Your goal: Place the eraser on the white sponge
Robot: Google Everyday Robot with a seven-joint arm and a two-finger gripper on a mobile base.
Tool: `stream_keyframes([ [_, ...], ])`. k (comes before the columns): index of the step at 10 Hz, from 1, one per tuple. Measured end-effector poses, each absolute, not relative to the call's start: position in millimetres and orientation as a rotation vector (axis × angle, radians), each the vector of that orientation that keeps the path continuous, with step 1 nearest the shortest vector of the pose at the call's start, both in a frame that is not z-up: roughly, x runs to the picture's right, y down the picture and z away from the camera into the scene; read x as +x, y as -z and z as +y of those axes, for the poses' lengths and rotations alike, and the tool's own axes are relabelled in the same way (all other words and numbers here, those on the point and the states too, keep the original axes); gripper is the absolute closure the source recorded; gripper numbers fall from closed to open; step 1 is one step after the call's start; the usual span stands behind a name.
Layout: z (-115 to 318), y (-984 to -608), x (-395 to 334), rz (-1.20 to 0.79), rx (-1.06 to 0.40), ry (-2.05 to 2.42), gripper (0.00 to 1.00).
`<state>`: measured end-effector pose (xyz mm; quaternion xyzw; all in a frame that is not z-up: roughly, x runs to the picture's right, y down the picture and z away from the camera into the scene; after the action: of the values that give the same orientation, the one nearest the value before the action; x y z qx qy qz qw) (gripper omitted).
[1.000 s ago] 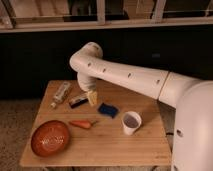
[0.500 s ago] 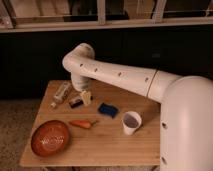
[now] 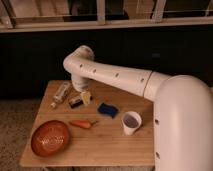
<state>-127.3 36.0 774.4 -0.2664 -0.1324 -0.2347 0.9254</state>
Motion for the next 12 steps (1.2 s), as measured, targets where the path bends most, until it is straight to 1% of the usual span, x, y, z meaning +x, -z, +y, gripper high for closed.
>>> stream_keyframes([
  [12, 35.4, -827.6, -148.8, -0.315, -0.555, 0.529, 0.20],
])
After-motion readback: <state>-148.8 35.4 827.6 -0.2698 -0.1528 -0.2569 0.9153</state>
